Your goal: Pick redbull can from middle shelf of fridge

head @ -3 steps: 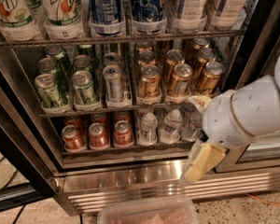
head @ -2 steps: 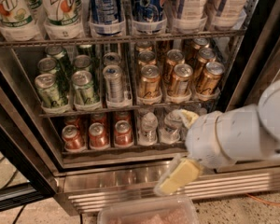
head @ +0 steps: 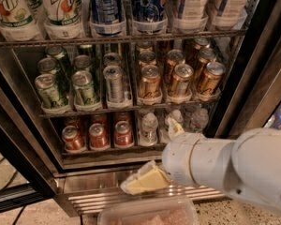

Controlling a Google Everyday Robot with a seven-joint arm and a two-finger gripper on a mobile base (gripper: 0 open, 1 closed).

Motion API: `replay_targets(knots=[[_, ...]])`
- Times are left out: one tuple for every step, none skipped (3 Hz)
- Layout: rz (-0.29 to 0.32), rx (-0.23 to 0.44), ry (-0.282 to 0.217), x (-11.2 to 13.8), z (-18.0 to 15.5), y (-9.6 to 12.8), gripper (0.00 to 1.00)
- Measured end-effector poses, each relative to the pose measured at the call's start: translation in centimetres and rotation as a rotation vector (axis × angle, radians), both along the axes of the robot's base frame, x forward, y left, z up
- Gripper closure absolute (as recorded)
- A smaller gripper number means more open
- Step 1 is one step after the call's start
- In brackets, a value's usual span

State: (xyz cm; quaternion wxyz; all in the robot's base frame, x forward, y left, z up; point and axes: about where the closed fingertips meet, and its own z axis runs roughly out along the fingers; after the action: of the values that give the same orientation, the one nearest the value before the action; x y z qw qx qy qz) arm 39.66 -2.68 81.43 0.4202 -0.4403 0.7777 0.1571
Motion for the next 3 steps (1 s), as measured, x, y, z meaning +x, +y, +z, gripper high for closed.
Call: replay_targets(knots=[[-0.123, 0.076, -0.064, 2.2, 1.3, 1.8, 0.00], [-0.183, 0.077, -0.104, 3.5, 2.1, 1.4, 0.00], [-0.183, 0.077, -0.104, 3.5, 2.1, 1.4, 0.00]])
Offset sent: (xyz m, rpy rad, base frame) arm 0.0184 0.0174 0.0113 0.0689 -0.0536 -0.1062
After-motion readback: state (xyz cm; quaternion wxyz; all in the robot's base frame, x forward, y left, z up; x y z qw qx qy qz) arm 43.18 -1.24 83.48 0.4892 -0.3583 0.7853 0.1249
